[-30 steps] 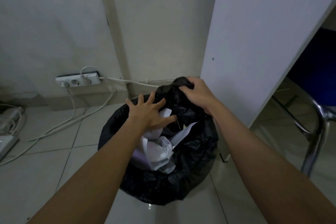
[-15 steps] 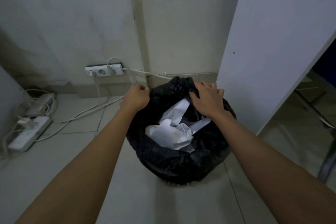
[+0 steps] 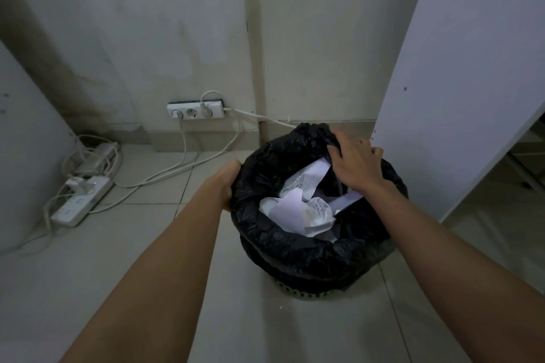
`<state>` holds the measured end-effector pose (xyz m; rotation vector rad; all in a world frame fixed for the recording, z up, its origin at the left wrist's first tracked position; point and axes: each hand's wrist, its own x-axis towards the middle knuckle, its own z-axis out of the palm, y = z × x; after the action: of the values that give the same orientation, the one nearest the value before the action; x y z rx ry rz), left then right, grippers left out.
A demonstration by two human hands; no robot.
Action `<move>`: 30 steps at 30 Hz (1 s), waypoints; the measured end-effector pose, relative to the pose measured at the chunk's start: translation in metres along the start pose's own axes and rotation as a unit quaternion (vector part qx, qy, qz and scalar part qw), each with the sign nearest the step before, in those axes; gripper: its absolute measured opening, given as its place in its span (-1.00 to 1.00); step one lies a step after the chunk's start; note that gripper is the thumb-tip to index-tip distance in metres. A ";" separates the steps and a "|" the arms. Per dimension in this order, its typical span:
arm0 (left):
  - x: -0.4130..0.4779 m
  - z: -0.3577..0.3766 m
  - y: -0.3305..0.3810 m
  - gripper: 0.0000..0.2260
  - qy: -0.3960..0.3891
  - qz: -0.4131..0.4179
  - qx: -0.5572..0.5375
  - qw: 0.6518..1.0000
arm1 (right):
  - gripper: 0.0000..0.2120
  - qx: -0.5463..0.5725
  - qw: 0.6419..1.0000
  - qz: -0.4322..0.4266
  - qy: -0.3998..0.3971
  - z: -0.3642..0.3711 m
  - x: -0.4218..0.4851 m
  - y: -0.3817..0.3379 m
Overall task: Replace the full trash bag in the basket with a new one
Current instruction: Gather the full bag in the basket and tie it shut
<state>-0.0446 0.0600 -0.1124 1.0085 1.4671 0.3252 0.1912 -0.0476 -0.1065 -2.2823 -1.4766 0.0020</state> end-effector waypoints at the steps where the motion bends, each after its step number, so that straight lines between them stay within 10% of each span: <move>1: -0.002 0.000 -0.003 -0.72 0.000 -0.008 0.005 1.000 | -0.62 -0.003 1.000 0.001 -0.001 0.001 0.000 0.000; 11: 0.003 -0.003 -0.008 -0.81 0.015 -0.029 0.005 0.999 | -0.61 -0.015 1.000 0.013 -0.007 0.012 0.003 -0.003; 19: -0.002 0.002 0.010 -0.83 0.141 0.360 0.053 0.921 | -0.64 0.099 0.992 0.064 0.035 -0.002 0.005 -0.009; 26: -0.026 0.000 0.016 -0.80 0.241 0.493 0.004 0.836 | -0.66 0.319 0.933 0.080 0.143 -0.038 -0.001 -0.004; 30: -0.034 -0.006 0.010 -0.78 0.218 0.483 0.237 0.814 | -0.60 0.253 0.964 0.049 0.060 -0.049 -0.010 0.033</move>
<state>-0.0511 0.0430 -0.0821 2.1911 1.3354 1.0038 0.2260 -0.0847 -0.0755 -1.8961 -1.1392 0.2383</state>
